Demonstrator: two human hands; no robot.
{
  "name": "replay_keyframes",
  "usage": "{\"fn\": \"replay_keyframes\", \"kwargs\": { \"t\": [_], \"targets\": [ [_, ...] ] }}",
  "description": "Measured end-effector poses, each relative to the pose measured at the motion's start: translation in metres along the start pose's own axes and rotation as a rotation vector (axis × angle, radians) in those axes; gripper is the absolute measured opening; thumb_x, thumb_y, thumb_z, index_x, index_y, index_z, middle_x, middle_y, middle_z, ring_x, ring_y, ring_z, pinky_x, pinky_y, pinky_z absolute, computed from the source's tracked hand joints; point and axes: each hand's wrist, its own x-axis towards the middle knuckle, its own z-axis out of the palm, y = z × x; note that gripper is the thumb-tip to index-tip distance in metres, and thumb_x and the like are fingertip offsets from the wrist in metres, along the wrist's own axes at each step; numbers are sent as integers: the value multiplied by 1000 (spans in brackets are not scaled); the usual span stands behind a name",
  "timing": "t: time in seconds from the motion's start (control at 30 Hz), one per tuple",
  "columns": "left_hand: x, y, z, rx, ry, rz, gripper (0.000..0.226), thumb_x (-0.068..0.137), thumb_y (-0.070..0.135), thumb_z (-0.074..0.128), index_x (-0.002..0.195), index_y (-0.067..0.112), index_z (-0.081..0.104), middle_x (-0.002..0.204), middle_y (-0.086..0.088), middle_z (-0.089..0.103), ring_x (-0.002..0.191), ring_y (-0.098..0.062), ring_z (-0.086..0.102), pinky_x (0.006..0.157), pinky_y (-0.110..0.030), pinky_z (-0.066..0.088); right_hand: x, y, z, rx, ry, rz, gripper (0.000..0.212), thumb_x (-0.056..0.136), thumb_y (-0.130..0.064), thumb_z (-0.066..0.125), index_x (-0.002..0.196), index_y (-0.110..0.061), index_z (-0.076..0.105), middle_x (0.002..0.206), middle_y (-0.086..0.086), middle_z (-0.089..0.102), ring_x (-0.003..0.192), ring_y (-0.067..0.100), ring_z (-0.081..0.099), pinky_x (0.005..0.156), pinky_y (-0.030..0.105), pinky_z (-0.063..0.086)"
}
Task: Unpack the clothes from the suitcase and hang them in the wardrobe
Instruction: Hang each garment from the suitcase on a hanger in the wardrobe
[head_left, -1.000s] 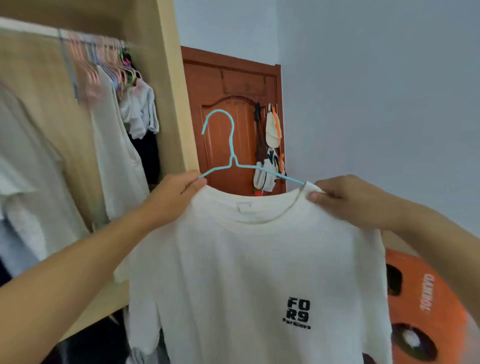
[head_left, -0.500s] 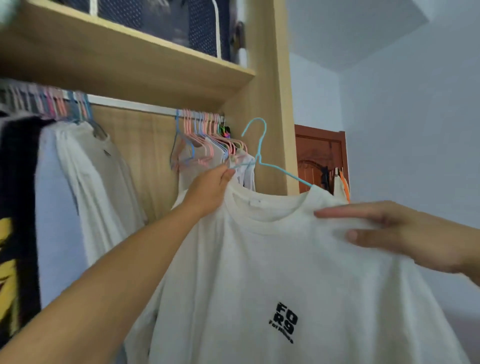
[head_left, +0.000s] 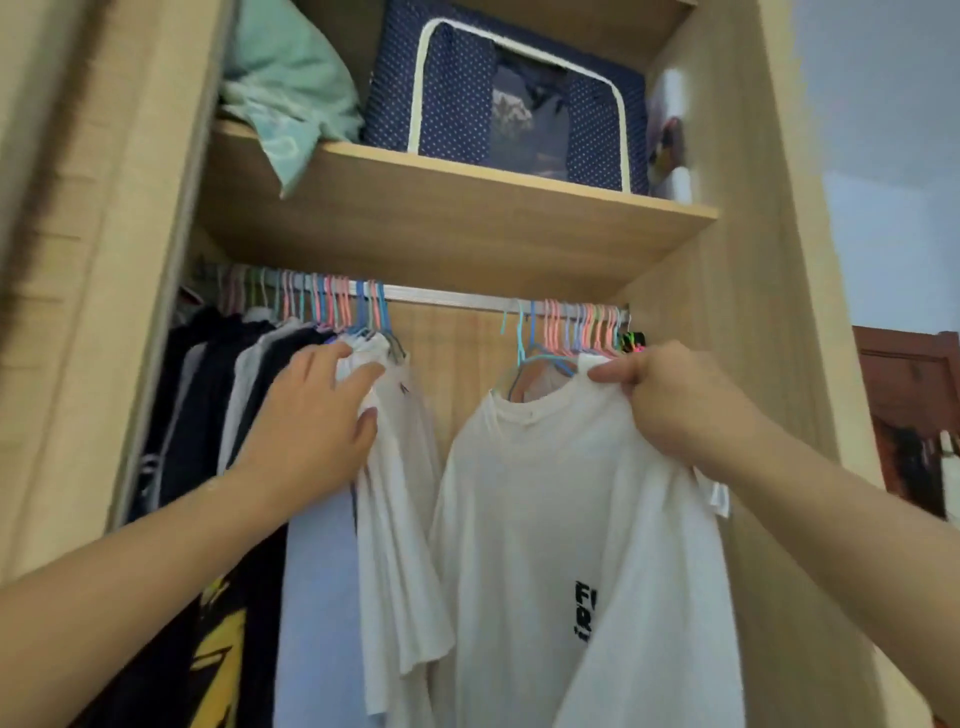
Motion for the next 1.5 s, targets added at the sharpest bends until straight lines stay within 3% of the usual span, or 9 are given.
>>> {"fn": "replay_keyframes", "kwargs": {
  "t": [0.27, 0.57, 0.73, 0.83, 0.93, 1.07, 1.17, 1.33, 1.5],
  "targets": [
    [-28, -106, -24, 432, 55, -185, 68, 82, 30, 48, 148, 13, 52, 159, -27, 27, 143, -56, 22, 111, -72, 17, 142, -71, 65, -135, 124, -67, 36, 93, -7, 52, 125, -13, 68, 124, 20, 64, 114, 40, 60, 94, 40, 49],
    [-34, -121, -14, 259, 190, -474, 75, 86, 25, 41, 158, 13, 24, 155, -24, 27, 146, -50, 21, 105, -71, 29, 149, -89, 179, -182, -170, -149, 43, 93, -4, 44, 132, -9, 62, 132, 15, 61, 122, 35, 58, 100, 37, 49],
    [-36, -121, -10, 296, 217, -452, 70, 91, 21, 35, 159, 10, 20, 154, -25, 29, 146, -51, 20, 104, -70, 31, 152, -158, 189, -29, -202, -260, 17, 92, -15, 46, 89, -9, 62, 88, 7, 61, 92, 31, 63, 70, 32, 46],
    [-35, -121, -12, 301, 205, -439, 71, 90, 19, 34, 159, 9, 18, 154, -27, 28, 145, -52, 19, 104, -72, 29, 150, -177, 195, 140, -212, -277, 22, 97, -16, 40, 85, -8, 57, 100, 15, 66, 86, 34, 62, 67, 34, 44],
    [-36, -123, -11, 301, 198, -432, 71, 91, 18, 34, 159, 8, 16, 154, -28, 27, 145, -53, 18, 105, -73, 28, 141, -146, 185, 265, -94, -297, 32, 101, -31, 38, 120, -15, 58, 112, 12, 66, 92, 36, 69, 72, 40, 55],
    [-36, -121, -12, 299, 189, -430, 71, 91, 17, 35, 159, 8, 15, 153, -28, 26, 145, -54, 19, 105, -73, 28, 155, -52, 158, -689, 214, -102, 28, 93, -23, 53, 117, -13, 60, 120, 10, 61, 112, 31, 55, 84, 38, 44],
    [-36, -121, -11, 300, 187, -439, 70, 92, 17, 33, 159, 8, 15, 154, -29, 26, 145, -54, 19, 106, -73, 27, 158, -7, 148, -952, 185, 60, 39, 91, -29, 57, 128, -18, 57, 121, 5, 57, 117, 26, 46, 94, 41, 39],
    [-35, -121, -11, 311, 192, -429, 69, 93, 18, 32, 159, 8, 15, 153, -28, 27, 145, -54, 19, 106, -71, 28, 164, 9, 145, -902, 75, 60, 32, 83, -25, 70, 114, -23, 62, 104, 1, 66, 109, 26, 54, 97, 44, 38],
    [-36, -122, -10, 299, 195, -435, 70, 92, 19, 34, 159, 8, 16, 153, -28, 26, 145, -54, 19, 106, -72, 28, 169, -7, 151, -417, 52, 119, 16, 91, -5, 51, 101, -2, 62, 83, 10, 55, 80, 33, 54, 68, 36, 45]
  ]
}}
